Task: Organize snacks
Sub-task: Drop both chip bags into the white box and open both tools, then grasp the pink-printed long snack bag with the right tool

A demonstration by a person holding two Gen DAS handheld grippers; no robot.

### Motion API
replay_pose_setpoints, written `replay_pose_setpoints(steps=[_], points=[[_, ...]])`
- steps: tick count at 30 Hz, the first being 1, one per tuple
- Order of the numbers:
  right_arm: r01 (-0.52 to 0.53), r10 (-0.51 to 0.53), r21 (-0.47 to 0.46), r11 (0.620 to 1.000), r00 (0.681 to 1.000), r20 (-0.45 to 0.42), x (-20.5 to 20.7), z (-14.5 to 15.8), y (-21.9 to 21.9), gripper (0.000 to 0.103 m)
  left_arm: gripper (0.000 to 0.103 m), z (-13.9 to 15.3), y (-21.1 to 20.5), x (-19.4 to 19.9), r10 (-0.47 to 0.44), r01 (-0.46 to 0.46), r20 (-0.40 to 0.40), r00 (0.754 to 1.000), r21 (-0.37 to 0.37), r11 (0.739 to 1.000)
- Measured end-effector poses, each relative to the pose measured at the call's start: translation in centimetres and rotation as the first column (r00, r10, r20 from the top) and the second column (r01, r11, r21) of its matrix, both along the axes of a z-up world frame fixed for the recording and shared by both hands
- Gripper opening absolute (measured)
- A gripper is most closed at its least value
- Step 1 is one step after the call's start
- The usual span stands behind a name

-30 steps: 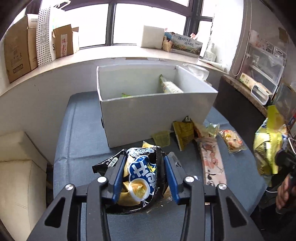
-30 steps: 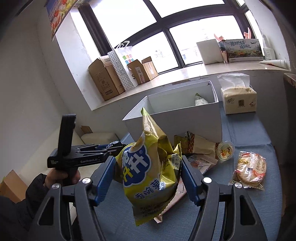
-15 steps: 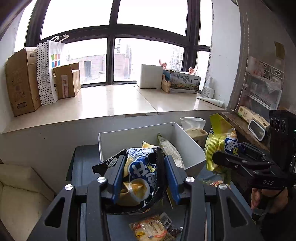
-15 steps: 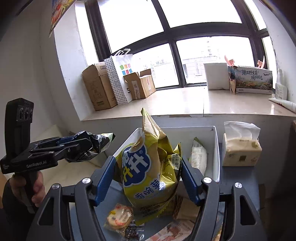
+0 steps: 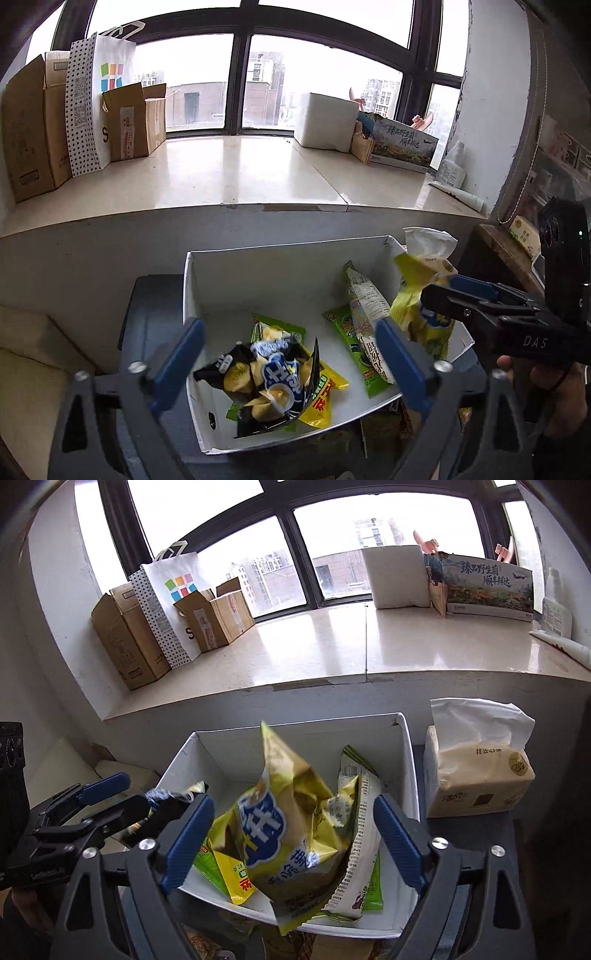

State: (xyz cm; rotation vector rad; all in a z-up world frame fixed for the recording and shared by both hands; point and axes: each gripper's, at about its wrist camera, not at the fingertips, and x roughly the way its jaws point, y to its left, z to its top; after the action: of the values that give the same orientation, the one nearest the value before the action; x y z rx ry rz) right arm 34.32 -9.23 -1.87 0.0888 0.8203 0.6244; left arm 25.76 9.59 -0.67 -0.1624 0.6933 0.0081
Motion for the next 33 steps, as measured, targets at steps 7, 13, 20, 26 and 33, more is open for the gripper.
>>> replay_pose_setpoints(steps=[7,13,20,26,33], points=[[0.022,-0.022,0.032,0.999,1.0,0.009,-0.8,0.0,-1.4,0.103,0.103,0.3,0.2,-0.7,0.011,-0.011,0.009,1.0,0.033,0.999],[0.036,-0.037,0.026,0.999,0.997,0.064,-3.1,1.8,-1.9,0.103,0.103,1.2,-0.3,-2.0,0.01,-0.011,0.02,1.0,0.039,0.999],[-0.002,-0.004,0.05,0.999,0.993,0.119,-9.5,3.0,-3.3,0.103,0.103,2.1,-1.6,-7.9,-0.015,0.012,0.078,0.997,0.051,0.999],[-0.012,0.006,0.05,0.999,0.992,0.124,-15.5,1.6,-5.3,0.103,0.103,1.0,-3.2,-14.5,-0.044,0.044,0.083,0.996,0.004,0.999],[0.078,-0.079,0.041,0.996,0.996,0.037,-20.6,-3.4,-8.0,0.103,0.103,-2.4,-4.8,-20.3,0.01,-0.009,0.047,0.999,-0.025,1.0]])
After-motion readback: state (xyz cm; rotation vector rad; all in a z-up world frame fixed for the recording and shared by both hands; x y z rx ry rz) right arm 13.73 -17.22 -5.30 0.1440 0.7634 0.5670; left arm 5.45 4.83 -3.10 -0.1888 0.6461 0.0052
